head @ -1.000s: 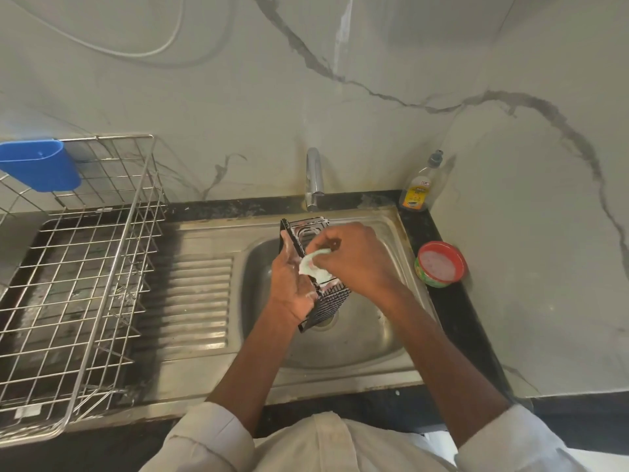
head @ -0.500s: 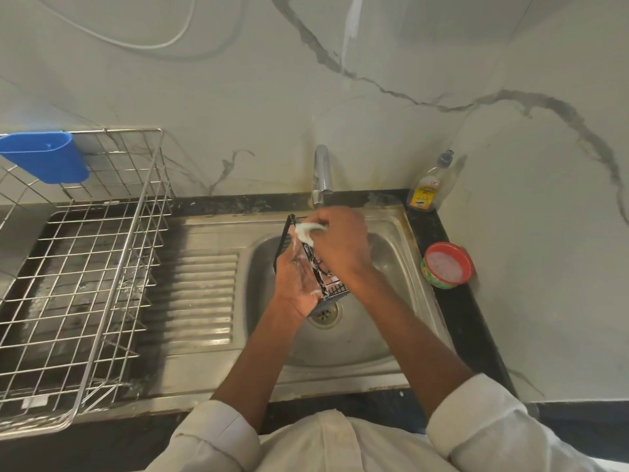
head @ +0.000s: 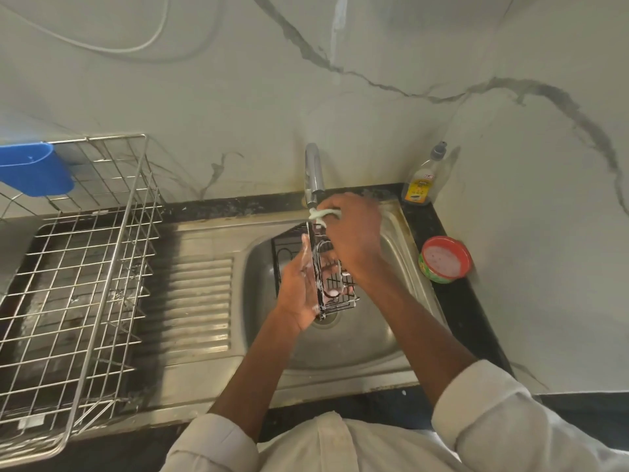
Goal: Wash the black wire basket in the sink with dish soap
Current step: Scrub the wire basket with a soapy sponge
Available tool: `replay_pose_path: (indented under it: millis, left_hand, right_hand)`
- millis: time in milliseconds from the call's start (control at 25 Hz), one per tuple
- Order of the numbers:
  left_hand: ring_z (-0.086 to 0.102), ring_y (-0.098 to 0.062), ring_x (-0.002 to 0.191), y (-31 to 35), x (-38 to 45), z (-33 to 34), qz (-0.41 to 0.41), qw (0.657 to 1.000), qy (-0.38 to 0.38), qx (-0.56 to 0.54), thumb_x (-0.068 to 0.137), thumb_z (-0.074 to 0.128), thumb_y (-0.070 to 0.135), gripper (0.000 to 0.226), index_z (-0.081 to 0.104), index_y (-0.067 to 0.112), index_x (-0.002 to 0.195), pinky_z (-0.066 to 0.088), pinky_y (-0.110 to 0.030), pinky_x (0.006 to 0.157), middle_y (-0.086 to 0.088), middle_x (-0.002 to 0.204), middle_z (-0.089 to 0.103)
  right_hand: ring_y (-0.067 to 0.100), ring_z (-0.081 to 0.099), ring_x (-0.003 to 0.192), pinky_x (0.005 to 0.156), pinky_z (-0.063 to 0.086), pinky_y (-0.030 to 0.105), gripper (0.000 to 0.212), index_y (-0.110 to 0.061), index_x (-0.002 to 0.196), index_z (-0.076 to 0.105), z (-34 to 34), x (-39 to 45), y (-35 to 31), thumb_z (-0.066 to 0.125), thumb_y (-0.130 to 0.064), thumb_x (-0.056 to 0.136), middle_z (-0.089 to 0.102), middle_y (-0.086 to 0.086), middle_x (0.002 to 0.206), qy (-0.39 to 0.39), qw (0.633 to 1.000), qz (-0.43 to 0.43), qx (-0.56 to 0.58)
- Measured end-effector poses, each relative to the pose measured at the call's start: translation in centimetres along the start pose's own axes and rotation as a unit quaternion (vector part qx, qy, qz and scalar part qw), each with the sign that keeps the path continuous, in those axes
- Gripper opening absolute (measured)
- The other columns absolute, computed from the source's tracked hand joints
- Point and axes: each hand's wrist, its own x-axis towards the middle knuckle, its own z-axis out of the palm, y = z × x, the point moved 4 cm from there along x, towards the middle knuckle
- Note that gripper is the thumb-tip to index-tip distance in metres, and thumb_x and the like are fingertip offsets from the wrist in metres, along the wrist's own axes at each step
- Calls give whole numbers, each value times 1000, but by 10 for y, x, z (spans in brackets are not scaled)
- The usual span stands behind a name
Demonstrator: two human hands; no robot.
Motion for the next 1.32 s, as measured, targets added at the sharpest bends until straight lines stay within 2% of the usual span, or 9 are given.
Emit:
replay_pose_path:
  millis: [160, 280, 440, 680, 800, 920, 1080, 1240, 1320]
  left_hand:
    - [61, -43, 134, 3, 9, -5, 15, 999, 1, 38, 98, 34, 84, 87, 64, 17, 144, 43, -69, 115, -21, 143, 66]
    - [61, -44, 134, -1, 9, -7, 1, 999, -1, 37, 94, 26, 89, 87, 74, 27, 133, 43, -71, 114, -21, 145, 64]
    - [64, -42, 131, -4, 10, -4, -19, 999, 8, 31, 97, 22, 85, 88, 68, 23, 138, 48, -68, 111, -18, 142, 68]
    - [65, -36, 121, 5, 7, -9, 34, 998, -42, 13, 95, 51, 72, 65, 69, 27, 138, 43, -78, 108, -20, 136, 67]
    - [63, -41, 128, 9, 6, -10, 31, 999, -32, -14, 104, 38, 69, 71, 62, 16, 146, 40, -78, 110, -21, 139, 66]
    - [76, -34, 111, 19, 2, -9, 31, 998, -6, -62, 108, 27, 66, 72, 83, 20, 108, 60, -62, 94, -18, 121, 76]
    - [73, -35, 116, 18, -3, -6, 28, 998, -10, -56, 96, 26, 81, 78, 82, 28, 110, 53, -63, 103, -18, 132, 73]
    - [64, -43, 131, 1, -3, 6, 5, 1000, -21, 8, 87, 28, 90, 93, 74, 24, 133, 50, -70, 108, -18, 136, 71]
    - [79, -30, 104, 3, -10, 16, 4, 999, -16, 36, 94, 22, 84, 90, 78, 19, 120, 65, -50, 88, -13, 108, 80]
  right_hand:
    - [2, 65, 82, 64, 45, 8, 28, -16, 109, 81, -3, -2, 4, 72, 2, 89, 75, -2, 107, -86, 995, -36, 43]
    - [7, 62, 76, 60, 41, 17, 27, -19, 112, 80, -13, 11, 20, 78, -8, 87, 79, 2, 106, -72, 994, 18, -75]
    - [-9, 59, 64, 57, 41, 5, 24, -18, 109, 81, -8, -6, 16, 75, -6, 90, 78, -4, 99, -117, 993, -14, 29]
    - [9, 71, 91, 75, 52, 24, 39, -21, 121, 71, -17, 5, 55, 82, -12, 84, 77, -4, 104, -13, 992, 103, 73]
    - [4, 69, 89, 84, 59, 28, 26, -17, 112, 77, -12, 0, 47, 79, -9, 87, 78, -3, 104, -9, 994, 66, 82]
    - [1, 65, 89, 78, 45, 0, 28, -14, 109, 80, -11, -33, 37, 69, 4, 90, 75, -2, 109, -47, 998, 6, 42]
    - [8, 63, 85, 76, 47, 12, 35, -23, 103, 83, -16, -61, 37, 69, 4, 86, 71, -5, 104, -162, 982, -68, -63]
    - [5, 65, 83, 82, 57, 24, 20, -22, 103, 80, -21, -15, 20, 73, -7, 91, 77, -5, 102, -7, 999, 29, -13]
    - [9, 67, 89, 82, 57, 23, 20, -19, 104, 79, -11, -10, 4, 73, -5, 91, 77, -1, 104, -8, 1000, -1, -6]
